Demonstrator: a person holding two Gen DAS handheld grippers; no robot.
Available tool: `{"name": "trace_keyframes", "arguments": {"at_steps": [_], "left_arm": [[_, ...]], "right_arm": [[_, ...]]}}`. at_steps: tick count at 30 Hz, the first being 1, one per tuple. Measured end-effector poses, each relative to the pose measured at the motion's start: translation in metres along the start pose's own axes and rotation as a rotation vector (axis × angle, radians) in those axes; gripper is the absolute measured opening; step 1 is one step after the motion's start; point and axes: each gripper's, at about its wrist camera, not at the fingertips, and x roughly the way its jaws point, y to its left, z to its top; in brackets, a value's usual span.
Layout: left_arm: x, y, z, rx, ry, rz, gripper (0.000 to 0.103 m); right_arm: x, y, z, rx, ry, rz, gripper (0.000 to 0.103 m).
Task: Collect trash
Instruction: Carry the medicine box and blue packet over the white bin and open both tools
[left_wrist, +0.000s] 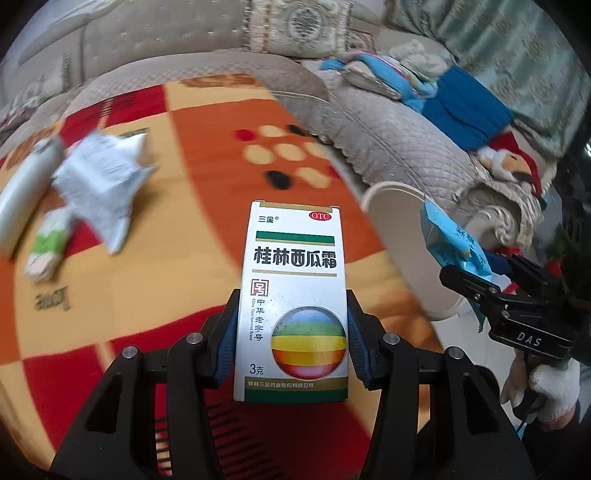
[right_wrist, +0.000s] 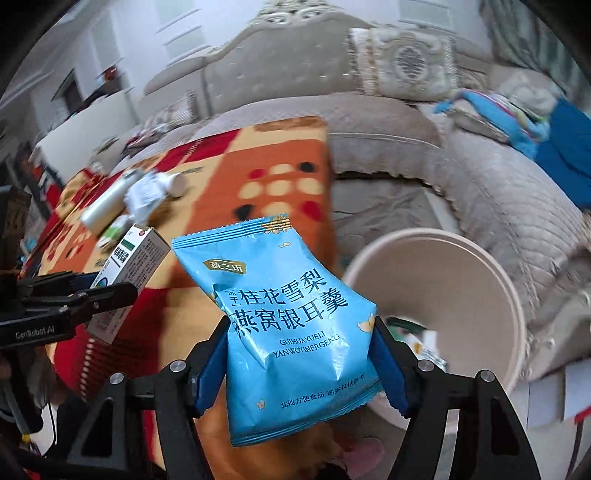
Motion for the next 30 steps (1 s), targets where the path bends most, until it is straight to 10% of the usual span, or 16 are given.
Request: {"name": "trace_keyframes", "arguments": {"at_steps": [14, 30], "left_arm": [[0.054, -0.093, 0.038, 0.126, 0.013, -0.062, 0.049], [0.094, -0.116, 0.049, 0.107, 0.049, -0.129, 0.058]], "right_arm": [[-0.001, -0.104, -0.018, 0.209, 0.026, -0.137, 0.069], [0.016, -0.147, -0.03, 0.343, 0.064, -0.174, 0.077]]}}
